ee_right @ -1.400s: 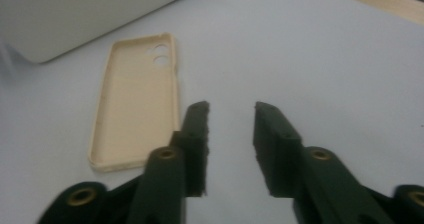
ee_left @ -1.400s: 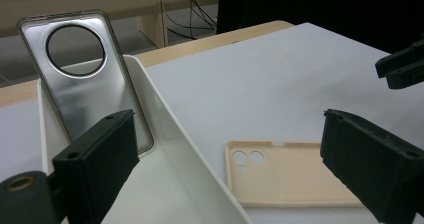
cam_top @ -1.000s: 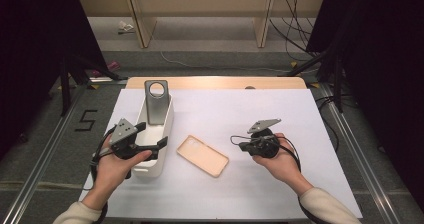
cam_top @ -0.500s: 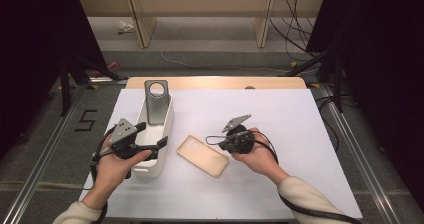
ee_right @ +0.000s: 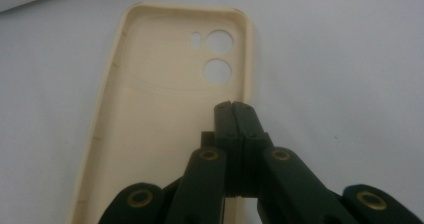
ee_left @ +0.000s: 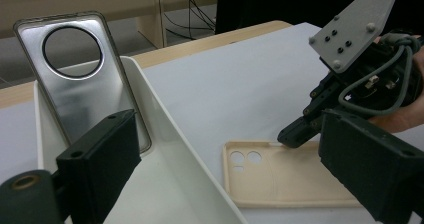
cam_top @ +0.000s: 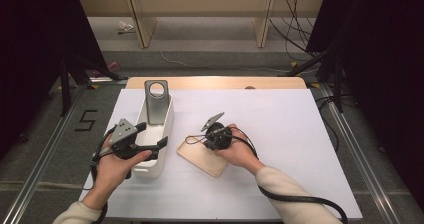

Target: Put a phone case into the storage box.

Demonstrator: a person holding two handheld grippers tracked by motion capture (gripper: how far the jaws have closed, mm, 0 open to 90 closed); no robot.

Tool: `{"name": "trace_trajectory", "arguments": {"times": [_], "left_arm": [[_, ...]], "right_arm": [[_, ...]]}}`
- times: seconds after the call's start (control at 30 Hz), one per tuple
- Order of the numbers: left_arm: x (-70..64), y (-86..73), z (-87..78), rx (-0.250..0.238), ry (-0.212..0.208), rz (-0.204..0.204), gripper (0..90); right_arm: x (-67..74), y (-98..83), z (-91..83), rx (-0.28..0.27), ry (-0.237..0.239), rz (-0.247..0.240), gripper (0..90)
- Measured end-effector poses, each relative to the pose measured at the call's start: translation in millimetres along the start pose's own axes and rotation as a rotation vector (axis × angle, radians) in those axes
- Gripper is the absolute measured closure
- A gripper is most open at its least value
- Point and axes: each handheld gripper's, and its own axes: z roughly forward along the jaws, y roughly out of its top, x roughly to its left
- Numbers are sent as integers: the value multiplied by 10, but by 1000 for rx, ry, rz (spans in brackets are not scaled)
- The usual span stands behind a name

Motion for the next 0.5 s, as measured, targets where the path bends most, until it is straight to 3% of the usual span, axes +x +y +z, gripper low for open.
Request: {"name": "trace_trajectory", "arguments": {"times": [0.3, 0.5], "left_arm": [[-13, -6, 6, 4, -4, 1, 92], [-19, -20, 21, 10, -6, 3, 92]], "right_arm": [[84, 63, 126, 22, 1, -17, 900], [19, 45, 105, 27, -6, 39, 900]]}}
